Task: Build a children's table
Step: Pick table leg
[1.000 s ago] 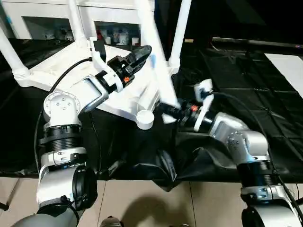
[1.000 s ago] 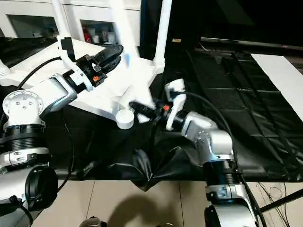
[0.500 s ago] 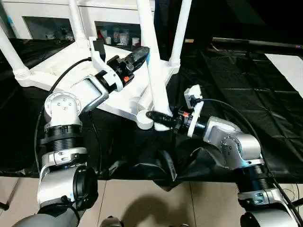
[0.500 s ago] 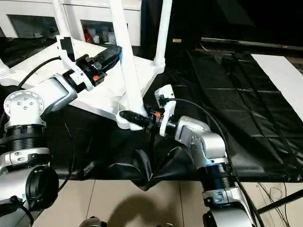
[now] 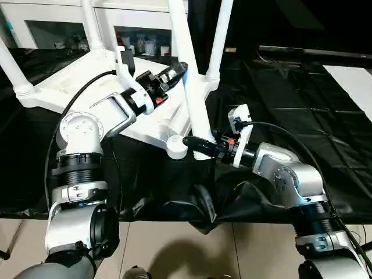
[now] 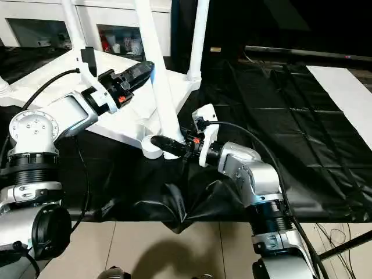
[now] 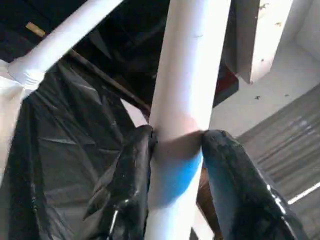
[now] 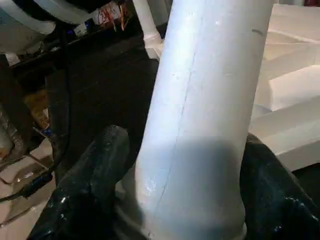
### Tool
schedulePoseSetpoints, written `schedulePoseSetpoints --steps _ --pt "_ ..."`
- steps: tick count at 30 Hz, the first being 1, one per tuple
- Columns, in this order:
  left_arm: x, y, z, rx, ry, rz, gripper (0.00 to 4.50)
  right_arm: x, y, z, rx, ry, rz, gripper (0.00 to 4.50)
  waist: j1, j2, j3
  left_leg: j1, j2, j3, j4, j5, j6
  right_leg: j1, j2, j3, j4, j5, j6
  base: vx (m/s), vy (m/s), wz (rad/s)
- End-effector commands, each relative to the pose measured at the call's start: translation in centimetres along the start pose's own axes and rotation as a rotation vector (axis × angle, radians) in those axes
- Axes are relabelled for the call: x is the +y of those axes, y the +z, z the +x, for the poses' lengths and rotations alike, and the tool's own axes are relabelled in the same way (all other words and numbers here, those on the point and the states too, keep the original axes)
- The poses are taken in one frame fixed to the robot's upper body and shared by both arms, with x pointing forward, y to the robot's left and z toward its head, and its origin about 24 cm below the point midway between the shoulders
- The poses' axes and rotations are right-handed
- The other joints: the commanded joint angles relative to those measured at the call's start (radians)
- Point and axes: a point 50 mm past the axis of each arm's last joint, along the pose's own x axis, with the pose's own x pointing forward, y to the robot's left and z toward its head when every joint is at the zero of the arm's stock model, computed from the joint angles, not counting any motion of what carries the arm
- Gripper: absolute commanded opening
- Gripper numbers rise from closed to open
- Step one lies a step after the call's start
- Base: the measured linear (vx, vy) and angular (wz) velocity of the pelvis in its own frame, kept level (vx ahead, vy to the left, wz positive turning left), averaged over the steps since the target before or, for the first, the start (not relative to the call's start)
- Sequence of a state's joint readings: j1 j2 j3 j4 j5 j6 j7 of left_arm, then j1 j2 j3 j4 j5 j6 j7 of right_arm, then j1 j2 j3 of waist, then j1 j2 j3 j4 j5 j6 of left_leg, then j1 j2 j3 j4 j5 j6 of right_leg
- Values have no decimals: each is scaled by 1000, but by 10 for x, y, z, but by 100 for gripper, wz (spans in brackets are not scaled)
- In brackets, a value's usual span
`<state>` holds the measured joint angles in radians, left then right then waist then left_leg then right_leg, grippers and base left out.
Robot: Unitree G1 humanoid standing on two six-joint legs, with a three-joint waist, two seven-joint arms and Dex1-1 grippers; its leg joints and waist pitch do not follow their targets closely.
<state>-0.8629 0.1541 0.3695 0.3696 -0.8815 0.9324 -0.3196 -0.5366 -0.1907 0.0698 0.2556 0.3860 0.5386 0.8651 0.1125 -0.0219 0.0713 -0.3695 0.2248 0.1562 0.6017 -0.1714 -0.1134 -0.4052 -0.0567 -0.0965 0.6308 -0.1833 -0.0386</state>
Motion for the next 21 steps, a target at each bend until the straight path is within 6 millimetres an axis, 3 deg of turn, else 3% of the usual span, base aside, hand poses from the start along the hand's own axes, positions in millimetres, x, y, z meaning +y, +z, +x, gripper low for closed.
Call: schedulePoseSetpoints --steps 1,10,15,21 --pt "0 -5 3 29 4 13 222 11 5 5 -6 73 -58 264 0 16 -89 5 -2 8 -57 -114 14 75 -69 53 -76 -109 -156 0 0 0" --pt "4 -7 4 43 38 39 222 14 5 5 9 99 -79 264 1 16 -89 4 -2 7 -57 -119 15 76 -69 53 -75 -102 -162 0 0 0" --pt "5 -2 3 18 38 18 181 11 5 4 11 91 -81 264 1 17 -89 4 -3 7 -56 -121 16 76 -69 53 -76 -103 -165 0 0 0" --pt "6 1 1 16 34 21 176 12 4 4 25 108 -83 264 2 19 -89 6 -2 7 -57 -123 16 75 -69 53 -75 -95 -172 0 0 0"
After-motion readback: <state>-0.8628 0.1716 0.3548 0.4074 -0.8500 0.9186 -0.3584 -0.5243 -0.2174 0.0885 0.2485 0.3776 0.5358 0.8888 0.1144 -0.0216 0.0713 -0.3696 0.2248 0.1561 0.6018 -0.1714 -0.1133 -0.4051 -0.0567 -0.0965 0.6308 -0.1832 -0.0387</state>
